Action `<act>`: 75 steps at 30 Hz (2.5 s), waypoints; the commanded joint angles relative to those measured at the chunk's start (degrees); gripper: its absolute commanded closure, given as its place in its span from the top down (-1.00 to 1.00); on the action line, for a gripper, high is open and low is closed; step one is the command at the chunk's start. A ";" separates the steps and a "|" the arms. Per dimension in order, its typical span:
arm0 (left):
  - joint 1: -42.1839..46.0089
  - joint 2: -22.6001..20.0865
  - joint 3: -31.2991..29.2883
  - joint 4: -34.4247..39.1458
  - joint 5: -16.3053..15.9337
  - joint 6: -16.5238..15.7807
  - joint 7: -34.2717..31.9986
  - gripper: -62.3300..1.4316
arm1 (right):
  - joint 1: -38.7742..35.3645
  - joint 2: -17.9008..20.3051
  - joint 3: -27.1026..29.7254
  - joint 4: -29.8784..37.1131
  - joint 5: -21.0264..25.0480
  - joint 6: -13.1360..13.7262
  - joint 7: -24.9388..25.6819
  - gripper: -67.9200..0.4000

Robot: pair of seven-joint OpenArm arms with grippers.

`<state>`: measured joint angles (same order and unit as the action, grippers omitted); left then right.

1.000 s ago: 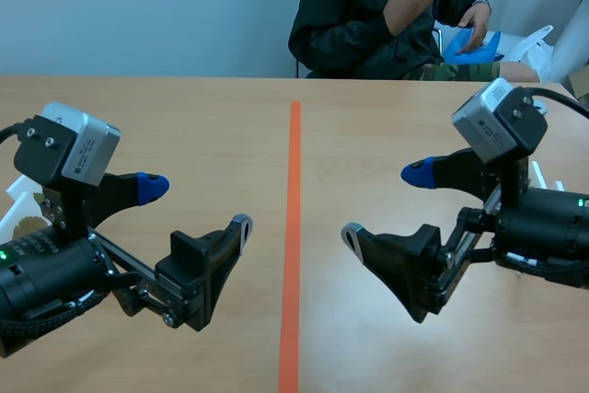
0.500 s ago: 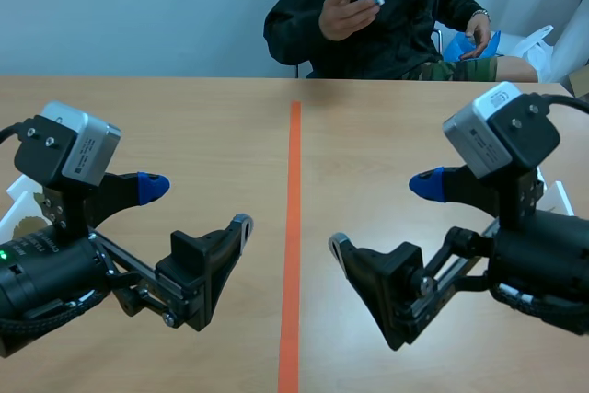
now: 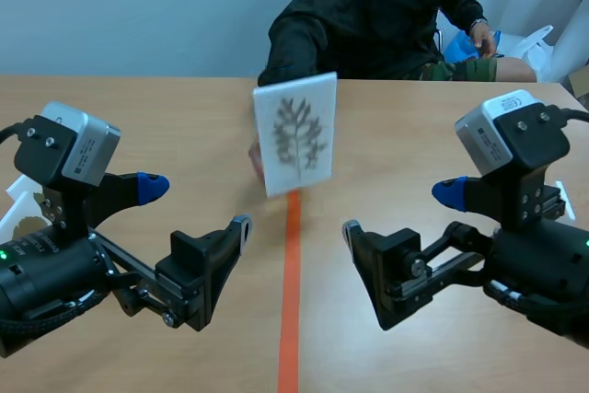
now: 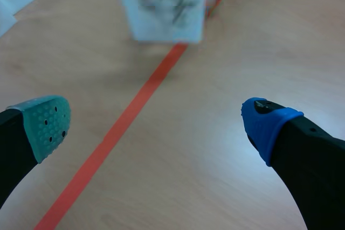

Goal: Sort the leaf by its shape. The table is split by an orange tape line. A compound leaf with several leaflets goes to the left side, a simple leaf with one blade goes to the right side. Return to the home posture when a red brick is placed on the table.

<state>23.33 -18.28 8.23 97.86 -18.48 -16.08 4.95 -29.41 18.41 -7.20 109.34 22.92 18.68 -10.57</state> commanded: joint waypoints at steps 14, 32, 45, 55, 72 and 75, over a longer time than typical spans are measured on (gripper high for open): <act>0.31 -0.17 -0.09 0.76 -0.55 0.07 -0.79 1.00 | 0.70 0.31 0.33 0.50 -0.70 -2.84 1.05 1.00; 0.31 -0.17 -0.09 0.76 -0.55 0.07 -0.81 1.00 | 0.87 0.33 0.33 0.48 -3.02 -2.58 1.05 1.00; 0.31 -0.17 -0.09 0.76 -0.55 0.07 -0.81 1.00 | 4.81 0.33 -1.49 -4.70 -3.67 1.46 3.26 1.00; 0.31 -0.17 -0.09 0.76 -0.55 0.07 -0.81 1.00 | 14.38 0.31 -7.67 -16.65 -8.31 4.02 9.11 1.00; 0.31 -0.17 -0.09 0.76 -0.50 0.07 -0.83 1.00 | 29.27 -4.31 -23.32 -42.18 -23.28 3.50 26.32 1.00; 0.31 -0.17 -0.09 0.76 -0.37 0.07 -0.83 1.00 | 29.57 -5.51 -23.67 -43.19 -24.28 3.15 26.60 1.00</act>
<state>23.33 -18.28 8.23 97.86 -18.46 -16.08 4.95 -0.60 12.97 -31.38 64.45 -1.76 21.82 15.16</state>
